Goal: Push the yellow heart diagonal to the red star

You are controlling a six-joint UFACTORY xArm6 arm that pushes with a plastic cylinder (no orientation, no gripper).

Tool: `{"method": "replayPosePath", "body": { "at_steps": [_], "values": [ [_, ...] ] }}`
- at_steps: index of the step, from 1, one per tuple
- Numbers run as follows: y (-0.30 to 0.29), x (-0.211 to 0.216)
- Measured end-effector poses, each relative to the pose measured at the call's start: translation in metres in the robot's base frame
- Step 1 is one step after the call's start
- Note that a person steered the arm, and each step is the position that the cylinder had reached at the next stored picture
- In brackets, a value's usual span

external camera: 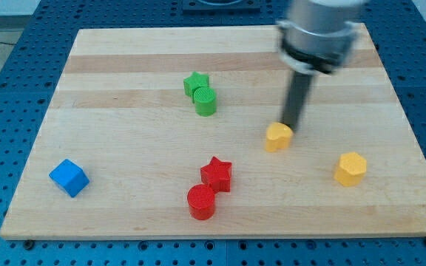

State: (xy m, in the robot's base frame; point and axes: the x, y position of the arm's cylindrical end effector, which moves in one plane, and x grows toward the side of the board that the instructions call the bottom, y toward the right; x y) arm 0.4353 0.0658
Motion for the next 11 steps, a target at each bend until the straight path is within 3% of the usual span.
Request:
{"method": "replayPosePath", "body": {
  "at_steps": [1,2,3,4,5,6,7,9,10,11],
  "values": [
    [-0.003,-0.012],
    [0.082,0.04],
    [0.027,0.047],
    [-0.029,0.0],
    [-0.106,-0.014],
    [-0.189,0.0],
    [-0.149,-0.025],
    [-0.049,0.041],
    [-0.022,0.017],
    [0.01,0.04]
  ]
}}
